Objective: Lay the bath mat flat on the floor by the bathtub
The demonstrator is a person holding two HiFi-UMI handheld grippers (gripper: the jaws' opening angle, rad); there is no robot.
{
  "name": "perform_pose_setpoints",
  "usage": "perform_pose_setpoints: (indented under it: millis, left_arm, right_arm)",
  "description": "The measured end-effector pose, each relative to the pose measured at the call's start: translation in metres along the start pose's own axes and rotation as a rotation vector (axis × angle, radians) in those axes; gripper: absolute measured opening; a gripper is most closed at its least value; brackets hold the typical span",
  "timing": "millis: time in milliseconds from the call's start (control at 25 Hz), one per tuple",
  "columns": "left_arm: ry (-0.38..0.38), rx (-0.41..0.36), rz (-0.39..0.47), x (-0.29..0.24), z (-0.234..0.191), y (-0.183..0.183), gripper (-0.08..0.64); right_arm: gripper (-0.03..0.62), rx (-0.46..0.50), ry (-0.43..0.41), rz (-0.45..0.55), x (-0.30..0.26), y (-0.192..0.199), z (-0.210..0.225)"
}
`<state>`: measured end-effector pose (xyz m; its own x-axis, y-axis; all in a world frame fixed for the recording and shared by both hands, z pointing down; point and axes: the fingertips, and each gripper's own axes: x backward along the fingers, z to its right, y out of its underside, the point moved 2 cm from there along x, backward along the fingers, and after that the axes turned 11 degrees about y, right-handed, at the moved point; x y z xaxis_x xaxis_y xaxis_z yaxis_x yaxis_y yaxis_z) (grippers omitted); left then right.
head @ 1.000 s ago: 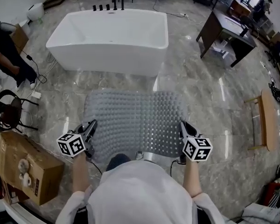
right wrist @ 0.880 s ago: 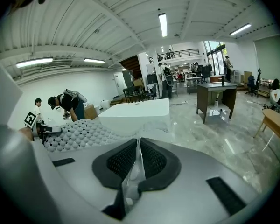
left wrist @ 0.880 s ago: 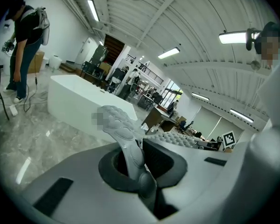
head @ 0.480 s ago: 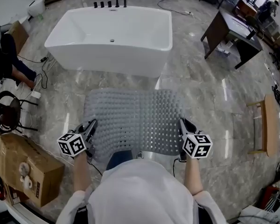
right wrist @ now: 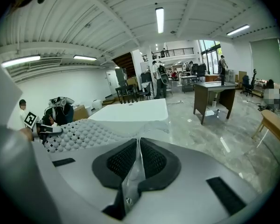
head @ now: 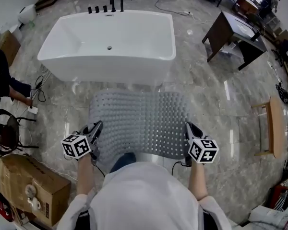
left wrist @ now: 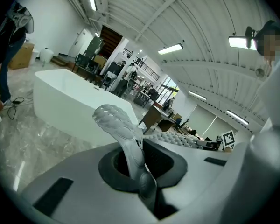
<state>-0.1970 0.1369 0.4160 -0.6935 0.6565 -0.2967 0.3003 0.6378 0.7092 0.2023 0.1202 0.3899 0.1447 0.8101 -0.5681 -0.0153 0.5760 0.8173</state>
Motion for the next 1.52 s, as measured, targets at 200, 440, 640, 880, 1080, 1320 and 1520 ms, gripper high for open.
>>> perform_pose_setpoints:
  millis: [200, 440, 640, 880, 1080, 1320, 1520]
  left_arm:
    - [0.014, -0.014, -0.013, -0.013, -0.033, -0.029, 0.044]
    - [0.014, -0.043, -0.039, -0.026, -0.067, -0.058, 0.044]
    - [0.001, -0.045, -0.068, -0.047, -0.085, -0.066, 0.044]
    - [-0.051, -0.056, -0.092, -0.082, -0.106, -0.072, 0.044]
    - [-0.085, -0.035, -0.095, -0.113, -0.121, -0.078, 0.044]
    - [-0.138, -0.039, -0.114, -0.154, -0.147, -0.082, 0.044]
    - [-0.166, -0.019, -0.125, -0.185, -0.169, -0.083, 0.044]
  right_arm:
    - [0.041, -0.009, 0.037, 0.01, -0.027, -0.015, -0.014]
    - [0.041, -0.002, 0.061, 0.02, -0.056, -0.031, -0.027]
    - [0.041, 0.011, 0.078, 0.0, -0.079, -0.039, -0.022]
    - [0.041, 0.023, 0.081, -0.033, -0.122, -0.046, -0.005]
    - [0.041, 0.037, 0.077, -0.052, -0.162, -0.051, 0.007]
    - [0.041, 0.051, 0.082, -0.078, -0.211, -0.049, 0.021]
    - [0.041, 0.052, 0.08, -0.085, -0.251, -0.049, 0.035]
